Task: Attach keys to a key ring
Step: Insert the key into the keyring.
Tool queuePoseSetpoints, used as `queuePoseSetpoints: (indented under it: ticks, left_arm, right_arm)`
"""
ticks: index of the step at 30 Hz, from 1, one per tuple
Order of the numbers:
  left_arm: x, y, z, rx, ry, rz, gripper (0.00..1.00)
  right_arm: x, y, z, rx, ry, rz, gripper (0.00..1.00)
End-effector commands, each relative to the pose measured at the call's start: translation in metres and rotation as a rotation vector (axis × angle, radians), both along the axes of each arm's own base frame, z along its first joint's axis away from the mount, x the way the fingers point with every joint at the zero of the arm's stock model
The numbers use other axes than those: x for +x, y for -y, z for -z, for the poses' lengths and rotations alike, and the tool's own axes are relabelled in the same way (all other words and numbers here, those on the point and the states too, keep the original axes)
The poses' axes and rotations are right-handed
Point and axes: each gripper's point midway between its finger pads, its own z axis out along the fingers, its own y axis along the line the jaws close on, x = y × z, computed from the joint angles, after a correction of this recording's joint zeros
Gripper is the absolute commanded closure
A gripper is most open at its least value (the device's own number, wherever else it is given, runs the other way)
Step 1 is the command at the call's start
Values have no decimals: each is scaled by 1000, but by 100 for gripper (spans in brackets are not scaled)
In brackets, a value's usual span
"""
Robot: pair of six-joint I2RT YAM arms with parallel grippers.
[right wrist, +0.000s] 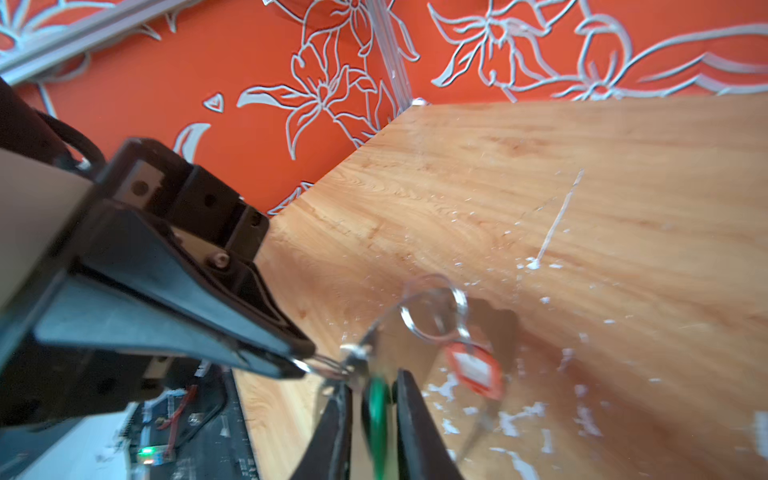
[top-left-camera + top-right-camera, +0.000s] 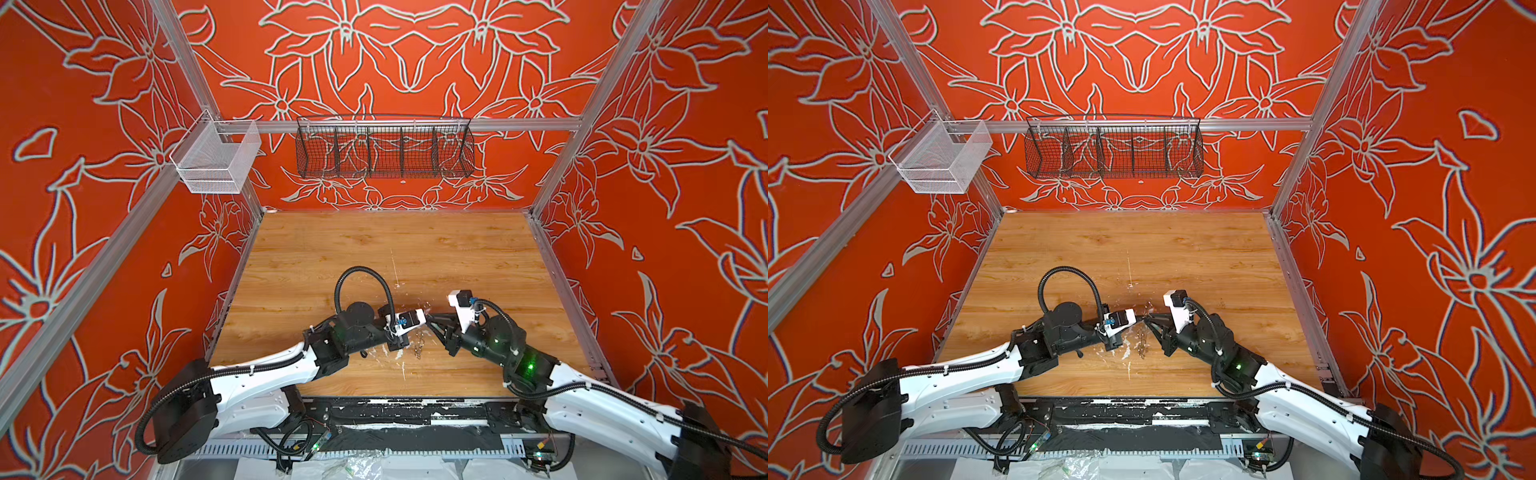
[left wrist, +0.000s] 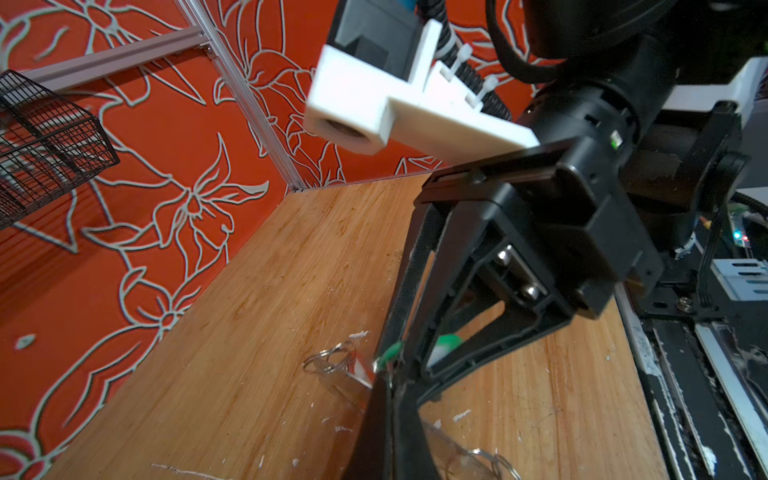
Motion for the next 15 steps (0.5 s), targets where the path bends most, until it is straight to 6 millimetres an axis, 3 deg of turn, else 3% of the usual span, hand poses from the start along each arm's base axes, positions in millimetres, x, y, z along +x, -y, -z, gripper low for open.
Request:
queuePoseSetpoints:
  ticks: [1, 7, 15]
  left_arm:
    - [-1, 4, -31, -75, 49, 16, 100]
    - [-4, 5, -33, -79, 36, 35, 100]
    - [-7, 5, -36, -86, 29, 56, 100]
  right_arm:
    - [5, 16, 0, -63, 51, 64, 76]
    - [-7, 19, -3, -88, 138, 9, 73]
    - [-22, 2, -4, -74, 177, -124, 68]
